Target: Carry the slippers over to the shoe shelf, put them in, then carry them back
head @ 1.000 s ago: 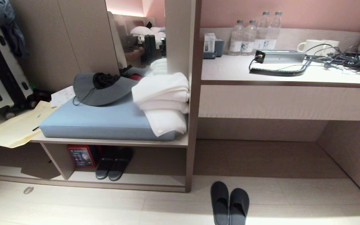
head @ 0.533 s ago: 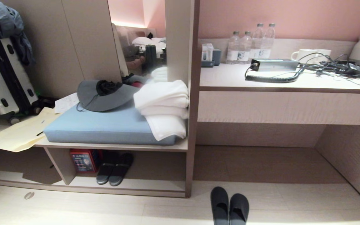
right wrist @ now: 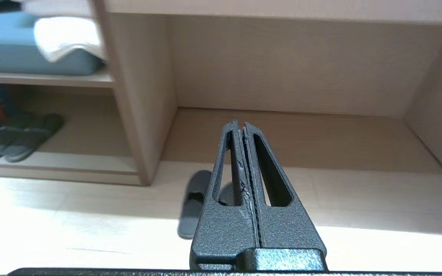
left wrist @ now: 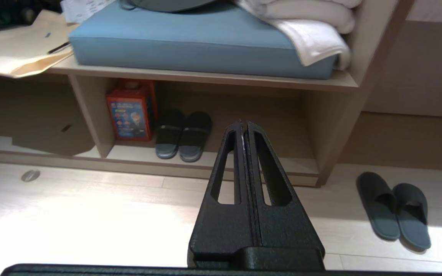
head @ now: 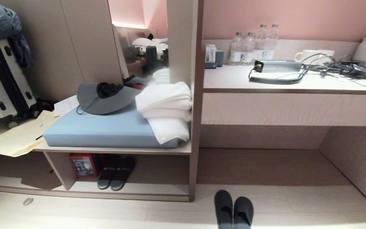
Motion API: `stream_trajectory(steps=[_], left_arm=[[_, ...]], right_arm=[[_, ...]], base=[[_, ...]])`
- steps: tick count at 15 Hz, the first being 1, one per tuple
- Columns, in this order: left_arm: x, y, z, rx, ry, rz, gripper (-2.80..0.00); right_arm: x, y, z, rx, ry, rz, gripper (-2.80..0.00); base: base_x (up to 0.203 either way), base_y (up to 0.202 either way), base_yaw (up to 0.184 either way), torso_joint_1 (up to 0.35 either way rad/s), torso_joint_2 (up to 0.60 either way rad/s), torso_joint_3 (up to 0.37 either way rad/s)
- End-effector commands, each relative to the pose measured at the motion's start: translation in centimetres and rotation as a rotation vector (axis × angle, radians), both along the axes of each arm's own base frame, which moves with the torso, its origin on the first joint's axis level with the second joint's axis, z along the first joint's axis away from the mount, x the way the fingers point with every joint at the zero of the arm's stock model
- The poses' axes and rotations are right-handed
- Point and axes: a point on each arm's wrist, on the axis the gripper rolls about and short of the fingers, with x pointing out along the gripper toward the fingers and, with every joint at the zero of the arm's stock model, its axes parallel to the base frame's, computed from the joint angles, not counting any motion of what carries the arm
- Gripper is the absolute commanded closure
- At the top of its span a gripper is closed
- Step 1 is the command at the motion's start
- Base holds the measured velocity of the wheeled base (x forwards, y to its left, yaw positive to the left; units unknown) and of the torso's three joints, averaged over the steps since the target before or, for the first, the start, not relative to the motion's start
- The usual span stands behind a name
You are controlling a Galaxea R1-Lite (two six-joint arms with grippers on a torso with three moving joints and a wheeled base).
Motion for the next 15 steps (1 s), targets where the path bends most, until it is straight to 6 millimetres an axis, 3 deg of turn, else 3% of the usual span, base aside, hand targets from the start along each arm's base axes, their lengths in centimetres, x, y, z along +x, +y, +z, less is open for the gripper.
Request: stream_trajectory(steps=[1,15], left_arm=[[0.01,0.0,-0.02,-0.002,0.0,0.001,0.0],[0.0,0.0,0.01,-0.004,-0.001,0.001,0.0]], right_arm=[[0.0,0.0,-0.01,0.001,0.0,0.001,0.0],[0.0,0.0,-0.01,0.001,0.0,0.001,0.0]], base=[[0.0,0.193,0.003,0.003,0.0,0.003],[0.0,0.195,-0.001,0.002,0.0,0.002]])
